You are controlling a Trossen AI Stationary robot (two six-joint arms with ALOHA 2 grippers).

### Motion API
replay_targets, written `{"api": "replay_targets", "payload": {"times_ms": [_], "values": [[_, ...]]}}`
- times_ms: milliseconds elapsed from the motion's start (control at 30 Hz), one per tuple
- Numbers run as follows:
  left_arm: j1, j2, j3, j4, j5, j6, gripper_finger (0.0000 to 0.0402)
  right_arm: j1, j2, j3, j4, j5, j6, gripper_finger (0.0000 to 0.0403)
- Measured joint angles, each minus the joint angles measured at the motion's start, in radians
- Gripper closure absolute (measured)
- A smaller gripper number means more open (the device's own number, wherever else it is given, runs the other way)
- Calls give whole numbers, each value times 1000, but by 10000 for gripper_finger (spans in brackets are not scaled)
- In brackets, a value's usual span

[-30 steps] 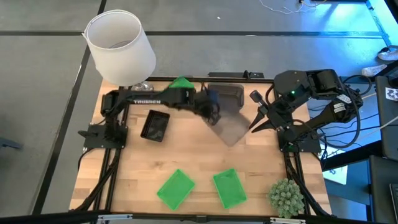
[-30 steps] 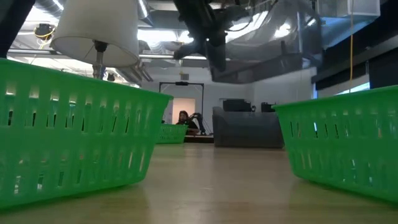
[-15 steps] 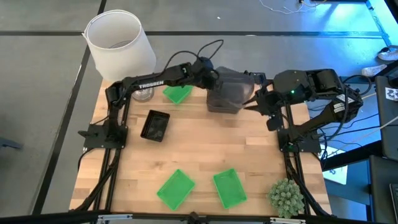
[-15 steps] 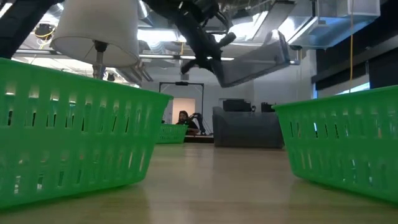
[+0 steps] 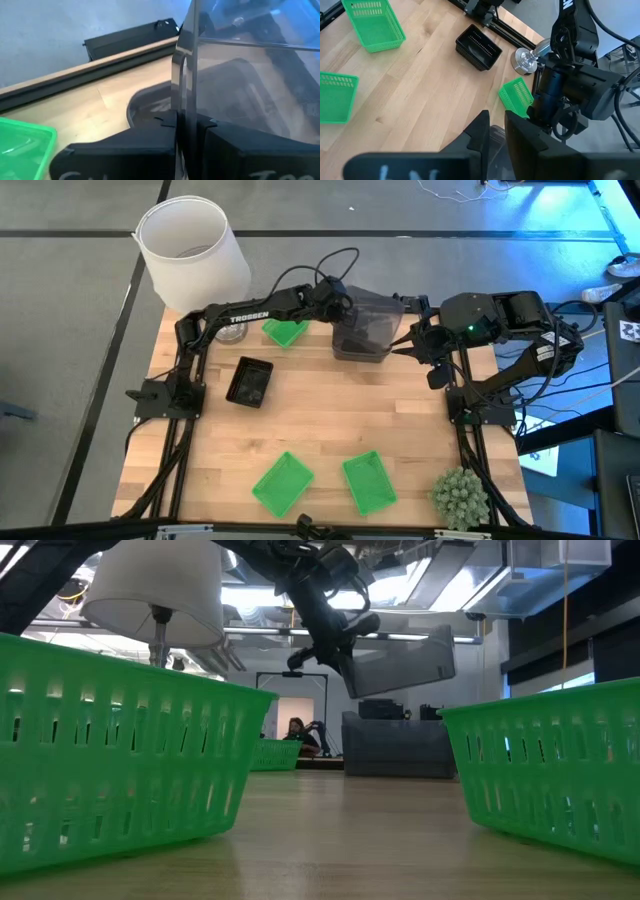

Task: Stack baskets by color
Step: Stack the bottom transparent black bin on the top transparent black bin

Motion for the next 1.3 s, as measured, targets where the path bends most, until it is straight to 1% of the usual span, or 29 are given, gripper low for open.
{"api": "replay_targets", "payload": {"times_ms": [167, 400, 667, 1100, 1300], "values": [[-2, 13, 0, 8, -44, -25, 401, 0, 0, 0, 0, 0, 0, 342], [-10, 52, -1, 10, -65, -112, 401, 0, 0, 0, 0, 0, 0, 342], [-14, 77, 0, 16, -53, -139, 401, 0, 0, 0, 0, -5, -1, 342], [-37, 76, 0, -79, -45, -157, 401, 0, 0, 0, 0, -6, -2, 342], [-35, 76, 0, -108, -8, -135, 401, 0, 0, 0, 0, -6, -3, 342]]}}
